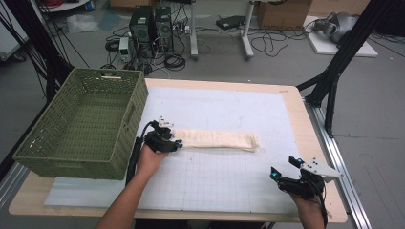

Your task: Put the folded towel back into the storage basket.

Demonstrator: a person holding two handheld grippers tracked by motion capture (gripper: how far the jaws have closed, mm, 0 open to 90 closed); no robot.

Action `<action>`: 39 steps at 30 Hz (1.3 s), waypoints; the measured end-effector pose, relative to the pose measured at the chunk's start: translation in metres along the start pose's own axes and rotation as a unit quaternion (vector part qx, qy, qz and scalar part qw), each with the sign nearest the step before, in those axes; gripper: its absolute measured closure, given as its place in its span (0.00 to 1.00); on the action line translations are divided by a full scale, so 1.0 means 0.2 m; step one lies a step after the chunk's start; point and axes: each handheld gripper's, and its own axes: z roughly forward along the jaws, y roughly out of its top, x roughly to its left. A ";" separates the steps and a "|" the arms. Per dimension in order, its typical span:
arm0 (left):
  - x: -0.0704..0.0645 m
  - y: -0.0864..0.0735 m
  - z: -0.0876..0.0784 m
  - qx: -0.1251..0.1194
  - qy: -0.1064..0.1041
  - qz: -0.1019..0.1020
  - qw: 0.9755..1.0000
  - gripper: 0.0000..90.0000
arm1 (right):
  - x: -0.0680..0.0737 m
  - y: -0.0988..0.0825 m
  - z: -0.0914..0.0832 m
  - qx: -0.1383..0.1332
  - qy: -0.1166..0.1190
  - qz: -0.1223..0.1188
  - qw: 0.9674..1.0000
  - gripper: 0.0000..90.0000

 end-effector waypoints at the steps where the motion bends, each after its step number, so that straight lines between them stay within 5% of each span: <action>1: -0.01 0.00 0.00 -0.001 -0.005 0.004 1.000 0.67 | 0.00 0.00 0.00 0.003 0.000 -0.003 1.000 0.18; 3: -0.01 0.00 0.00 -0.003 -0.023 0.010 1.000 0.83 | 0.01 0.00 0.01 0.010 -0.001 -0.010 1.000 0.18; 6: -0.01 0.00 0.00 -0.007 -0.034 0.010 0.999 0.90 | 0.01 0.00 0.01 0.011 0.000 -0.013 1.000 0.18; 10: -0.02 -0.01 -0.02 -0.024 -0.028 0.017 0.999 0.91 | 0.01 0.00 0.00 0.011 0.001 -0.014 1.000 0.18; 19: 0.00 -0.03 -0.07 -0.085 -0.048 -0.008 0.995 0.91 | 0.02 0.03 0.05 0.021 0.021 0.000 1.000 0.18; 26: -0.02 -0.04 -0.11 -0.104 -0.052 -0.010 0.993 0.91 | 0.09 0.13 0.16 0.022 0.017 -0.019 0.999 0.18; 39: -0.02 -0.04 -0.14 -0.114 -0.055 0.000 0.992 0.91 | 0.03 0.24 0.36 0.030 -0.026 -0.019 0.999 0.19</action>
